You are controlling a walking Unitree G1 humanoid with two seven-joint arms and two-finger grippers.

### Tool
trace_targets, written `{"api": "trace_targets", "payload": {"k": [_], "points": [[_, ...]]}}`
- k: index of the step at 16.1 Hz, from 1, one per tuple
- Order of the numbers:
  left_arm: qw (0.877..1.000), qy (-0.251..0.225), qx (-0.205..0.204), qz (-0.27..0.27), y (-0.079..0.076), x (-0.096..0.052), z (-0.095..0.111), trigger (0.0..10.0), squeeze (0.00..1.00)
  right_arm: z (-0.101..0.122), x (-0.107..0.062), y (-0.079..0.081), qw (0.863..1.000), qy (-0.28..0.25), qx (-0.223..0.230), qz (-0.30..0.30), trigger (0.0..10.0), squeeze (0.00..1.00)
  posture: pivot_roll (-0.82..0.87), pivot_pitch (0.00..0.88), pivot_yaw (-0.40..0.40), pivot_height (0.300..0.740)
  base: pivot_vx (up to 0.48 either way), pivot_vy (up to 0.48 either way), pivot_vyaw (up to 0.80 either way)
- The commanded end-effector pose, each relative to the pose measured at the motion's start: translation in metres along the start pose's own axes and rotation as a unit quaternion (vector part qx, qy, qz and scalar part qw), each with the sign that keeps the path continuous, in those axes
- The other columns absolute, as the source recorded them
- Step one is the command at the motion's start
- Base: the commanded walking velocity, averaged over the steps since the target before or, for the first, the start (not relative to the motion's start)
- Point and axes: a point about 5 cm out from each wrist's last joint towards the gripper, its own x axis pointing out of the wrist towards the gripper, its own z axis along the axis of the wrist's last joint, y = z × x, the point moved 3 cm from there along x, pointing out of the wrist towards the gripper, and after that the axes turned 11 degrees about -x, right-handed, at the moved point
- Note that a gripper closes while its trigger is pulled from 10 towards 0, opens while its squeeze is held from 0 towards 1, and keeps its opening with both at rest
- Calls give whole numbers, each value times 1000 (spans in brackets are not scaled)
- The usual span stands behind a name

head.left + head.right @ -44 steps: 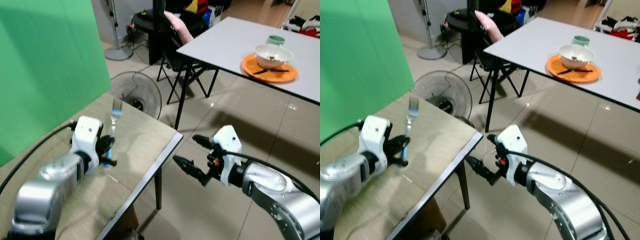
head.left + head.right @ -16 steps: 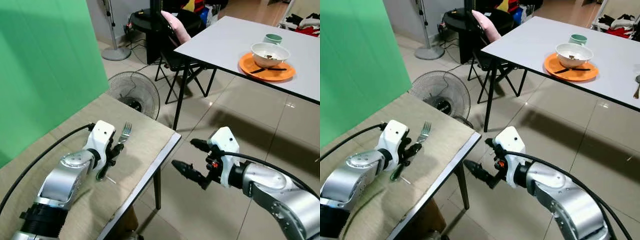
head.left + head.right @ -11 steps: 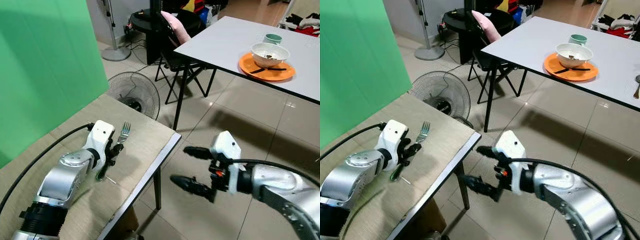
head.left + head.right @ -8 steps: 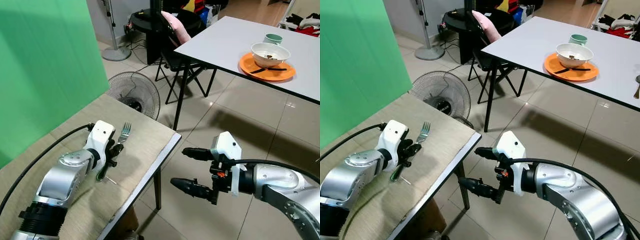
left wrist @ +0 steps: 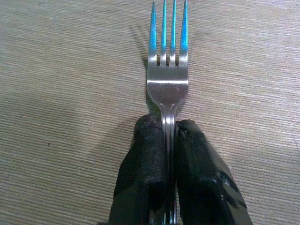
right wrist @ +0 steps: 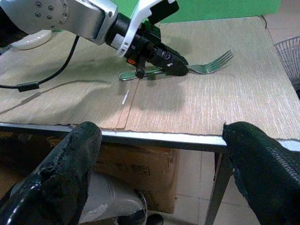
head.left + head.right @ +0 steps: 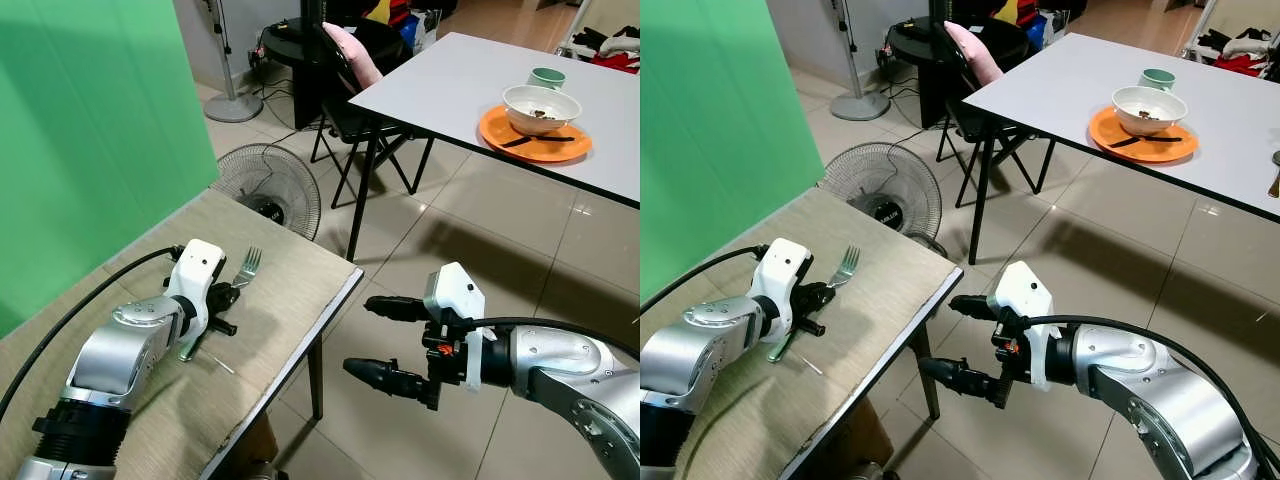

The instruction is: Setting the table

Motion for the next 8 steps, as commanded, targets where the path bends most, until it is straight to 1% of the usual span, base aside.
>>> {"api": "trace_targets", "payload": {"k": [1,3,4,6,8], "points": [[999,29,-18,4,2,3,-14,0,0,6,-1,-5,1000,-7,-22,-10,10000,0,-67,15,41,740,0,0,0],[1000,7,-18,24,9,3,-7,0,0,6,0,-11,999,-9,-26,-24,10000,0,-68,13,42,740,0,0,0],[999,-15,-11,29,11,2,0,0,0,6,-1,-13,999,-11,-27,-31,10000,0,-67,11,43,740,0,0,0],[996,-84,-8,9,4,-5,22,0,0,8,-2,-18,998,-21,-29,-58,10000,0,-69,2,48,740,0,0,0],[987,-161,-20,-17,-8,-20,46,0,0,13,-4,-29,992,-40,-23,-118,10000,0,-72,0,53,740,0,0,0]]}}
